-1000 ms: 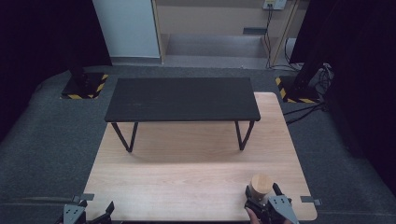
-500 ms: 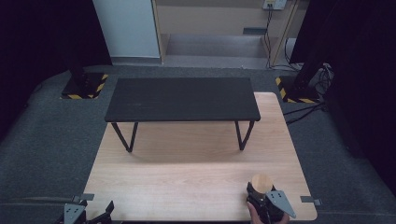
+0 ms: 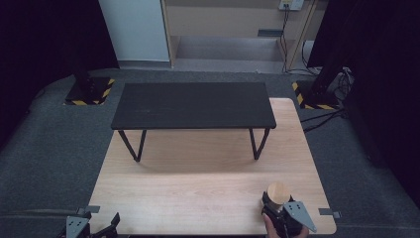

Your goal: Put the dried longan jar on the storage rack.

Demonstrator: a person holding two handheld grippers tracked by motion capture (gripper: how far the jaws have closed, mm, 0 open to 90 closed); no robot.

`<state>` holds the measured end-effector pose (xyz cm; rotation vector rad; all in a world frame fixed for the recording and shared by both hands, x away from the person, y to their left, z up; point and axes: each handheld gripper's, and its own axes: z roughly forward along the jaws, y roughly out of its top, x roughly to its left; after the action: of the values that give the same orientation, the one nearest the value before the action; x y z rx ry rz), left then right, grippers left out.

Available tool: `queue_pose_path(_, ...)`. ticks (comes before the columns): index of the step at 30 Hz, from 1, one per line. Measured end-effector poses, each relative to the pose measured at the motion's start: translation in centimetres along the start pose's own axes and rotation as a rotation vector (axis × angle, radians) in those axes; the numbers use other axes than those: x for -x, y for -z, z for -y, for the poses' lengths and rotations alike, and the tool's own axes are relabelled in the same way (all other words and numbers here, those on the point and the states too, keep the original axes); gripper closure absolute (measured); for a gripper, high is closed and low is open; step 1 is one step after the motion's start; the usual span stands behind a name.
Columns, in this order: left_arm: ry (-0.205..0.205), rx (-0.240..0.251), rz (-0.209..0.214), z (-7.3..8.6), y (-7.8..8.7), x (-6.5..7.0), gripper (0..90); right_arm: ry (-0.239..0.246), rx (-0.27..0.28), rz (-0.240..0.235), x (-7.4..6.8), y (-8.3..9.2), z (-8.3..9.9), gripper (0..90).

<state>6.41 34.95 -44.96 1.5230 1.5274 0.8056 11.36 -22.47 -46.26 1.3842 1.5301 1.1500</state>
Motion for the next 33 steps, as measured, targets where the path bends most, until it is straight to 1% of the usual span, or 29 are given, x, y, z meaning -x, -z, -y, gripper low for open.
queue_pose_path(3, 0.000, 0.000, 0.004, 0.0, 0.0, 0.0, 3.3, -0.005, 0.013, -0.016, 0.0, 0.3, -0.9, 25.8)
queue_pose_path(6, 0.002, -0.001, 0.008, 0.0, 0.0, 0.0, 3.3, 0.000, 0.024, -0.035, -0.1, 0.6, -2.1, 25.8)
queue_pose_path(8, -0.003, -0.003, 0.010, -0.1, 0.0, 0.1, 3.3, 0.001, 0.035, -0.056, -0.1, 0.7, -3.2, 25.8)
queue_pose_path(14, 0.008, 0.003, 0.011, -0.2, 0.1, -0.2, 3.3, 0.012, 0.080, -0.093, -0.3, 0.5, -6.0, 25.8)
queue_pose_path(17, 0.014, 0.007, 0.010, -0.2, 0.2, -0.3, 3.3, 0.004, 0.098, -0.122, -0.3, 0.0, -7.8, 25.8)
queue_pose_path(21, 0.017, 0.012, 0.012, -0.2, 0.4, -0.4, 3.3, 0.006, 0.124, -0.138, -0.5, -0.8, -10.0, 25.9)
queue_pose_path(24, 0.019, 0.016, 0.012, -0.2, 0.5, -0.5, 3.3, 0.024, 0.144, -0.144, -0.9, -1.4, -12.2, 25.9)
queue_pose_path(29, 0.023, 0.018, 0.015, -0.2, 0.6, -0.7, 3.3, 0.059, 0.156, -0.153, -1.3, -2.4, -15.5, 25.9)
queue_pose_path(33, 0.022, 0.014, 0.021, -0.1, 0.5, -0.8, 3.3, 0.078, 0.162, -0.160, -1.5, -3.2, -17.6, 25.9)
